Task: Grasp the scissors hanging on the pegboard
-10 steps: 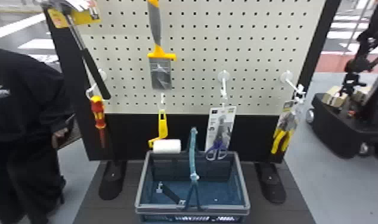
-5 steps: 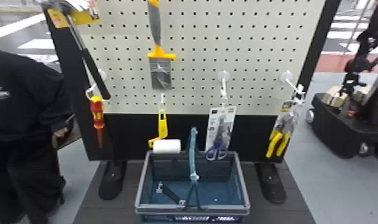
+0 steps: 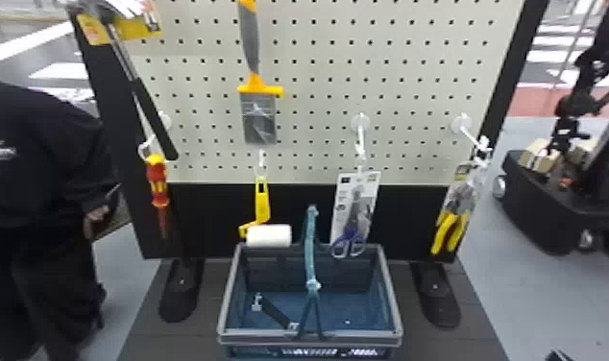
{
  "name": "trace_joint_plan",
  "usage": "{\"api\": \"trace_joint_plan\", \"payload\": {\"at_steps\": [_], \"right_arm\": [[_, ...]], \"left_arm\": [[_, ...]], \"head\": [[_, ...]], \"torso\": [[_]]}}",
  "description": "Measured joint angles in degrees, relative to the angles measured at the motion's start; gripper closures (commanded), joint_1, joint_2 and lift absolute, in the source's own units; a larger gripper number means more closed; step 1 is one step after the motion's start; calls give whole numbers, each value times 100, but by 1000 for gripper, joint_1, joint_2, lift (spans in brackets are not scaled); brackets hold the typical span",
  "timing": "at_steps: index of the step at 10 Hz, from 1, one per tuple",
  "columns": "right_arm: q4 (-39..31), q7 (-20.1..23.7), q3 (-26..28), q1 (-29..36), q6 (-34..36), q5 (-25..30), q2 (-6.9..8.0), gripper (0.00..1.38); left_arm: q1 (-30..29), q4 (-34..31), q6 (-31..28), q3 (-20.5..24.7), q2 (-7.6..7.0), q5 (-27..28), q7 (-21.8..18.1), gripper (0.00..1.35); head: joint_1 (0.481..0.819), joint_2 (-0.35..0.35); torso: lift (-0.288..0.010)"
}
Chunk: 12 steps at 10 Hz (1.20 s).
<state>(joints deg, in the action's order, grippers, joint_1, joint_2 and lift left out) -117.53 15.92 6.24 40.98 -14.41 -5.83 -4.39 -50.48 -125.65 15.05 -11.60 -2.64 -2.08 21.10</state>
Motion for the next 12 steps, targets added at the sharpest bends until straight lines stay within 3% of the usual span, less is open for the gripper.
{"api": "trace_joint_plan", "payload": {"at_steps": [8, 12], "right_arm": [[1393, 1062, -167, -2176, 604, 298, 0, 179], [2304, 1314, -400, -3200, 757, 314, 0, 180]], "left_arm": [[124, 20, -48, -50, -40, -44, 0, 157], [146, 37, -70, -65, -53, -70, 0, 157]], "head": [[549, 0], [549, 0]], "torso": [[-100], [-100]]}}
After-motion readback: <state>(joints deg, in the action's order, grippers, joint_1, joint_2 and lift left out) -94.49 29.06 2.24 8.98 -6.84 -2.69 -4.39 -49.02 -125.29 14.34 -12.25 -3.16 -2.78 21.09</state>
